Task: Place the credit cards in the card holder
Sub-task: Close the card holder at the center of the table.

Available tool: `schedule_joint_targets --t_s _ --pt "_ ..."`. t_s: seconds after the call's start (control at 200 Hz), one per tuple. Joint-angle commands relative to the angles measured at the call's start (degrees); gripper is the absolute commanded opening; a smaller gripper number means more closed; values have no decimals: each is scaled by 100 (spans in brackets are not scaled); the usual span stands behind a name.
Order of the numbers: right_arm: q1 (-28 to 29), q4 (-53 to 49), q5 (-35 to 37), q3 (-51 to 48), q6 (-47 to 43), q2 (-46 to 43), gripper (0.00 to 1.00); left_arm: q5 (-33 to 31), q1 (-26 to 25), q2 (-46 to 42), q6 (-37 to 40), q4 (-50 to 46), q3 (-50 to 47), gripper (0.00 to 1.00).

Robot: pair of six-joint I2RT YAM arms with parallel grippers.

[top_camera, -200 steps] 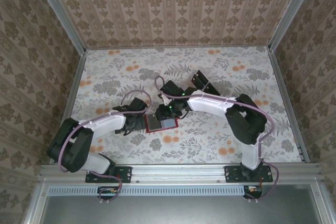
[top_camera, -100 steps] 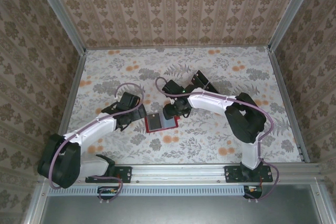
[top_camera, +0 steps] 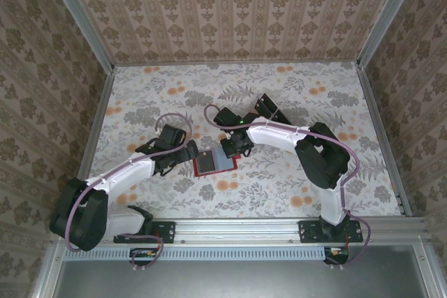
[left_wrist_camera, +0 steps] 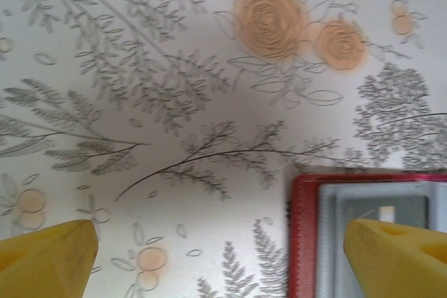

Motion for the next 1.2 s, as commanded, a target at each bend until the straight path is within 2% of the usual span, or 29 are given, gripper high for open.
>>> schedule_joint_targets --t_s 0.0,0.045,0.185,0.21,0.26,0.29,0.32,0.37,0.725,0.84,0.935,1.07,1.195 --pt "11 -165 141 -172 -6 -268 3 396 -44 -25 111 504 -88 100" --pt "4 -133 143 -236 20 -332 0 449 -93 28 104 581 -61 100" --pt "-15 -102 161 -333 40 -434 0 452 -286 249 104 677 68 100" --pt "-19 -102 160 -334 37 -445 7 457 -314 283 96 688 90 100" --pt "-17 -93 160 -332 53 -478 35 450 -367 355 95 706 135 100" --pt "-12 -93 169 -339 48 -501 47 453 -396 397 95 727 158 100" --pt "-7 -97 177 -334 56 -524 53 455 -420 419 87 737 177 100" --pt "-10 -131 204 -324 33 -544 54 438 -458 464 90 755 192 100" --pt "17 -367 380 -268 -150 -367 55 360 -522 540 69 754 240 100" --pt "25 -427 470 -246 -164 -283 53 342 -522 544 65 753 252 100" --pt "23 -449 546 -262 -173 -256 44 343 -522 544 71 746 242 100" --pt "22 -434 600 -298 -173 -289 26 343 -531 519 62 755 218 100" --pt "23 -440 626 -316 -173 -304 16 334 -531 493 62 754 200 100"
